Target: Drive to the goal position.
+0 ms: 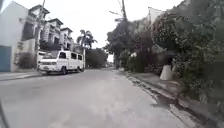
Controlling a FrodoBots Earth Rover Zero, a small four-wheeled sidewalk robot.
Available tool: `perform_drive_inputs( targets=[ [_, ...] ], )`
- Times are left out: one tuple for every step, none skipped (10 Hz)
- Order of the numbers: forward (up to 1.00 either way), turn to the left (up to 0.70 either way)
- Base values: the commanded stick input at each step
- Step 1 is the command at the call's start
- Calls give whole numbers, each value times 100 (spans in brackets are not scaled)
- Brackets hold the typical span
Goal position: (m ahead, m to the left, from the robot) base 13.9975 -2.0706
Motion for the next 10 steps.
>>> perform_drive_inputs(
  targets=[
    [70, 0],
    [70, 0],
    [70, 0],
    [70, 0],
    [70, 0],
    [70, 0],
    [70, 0],
    [70, 0],
    [70, 0],
    [70, -13]
  ],
)
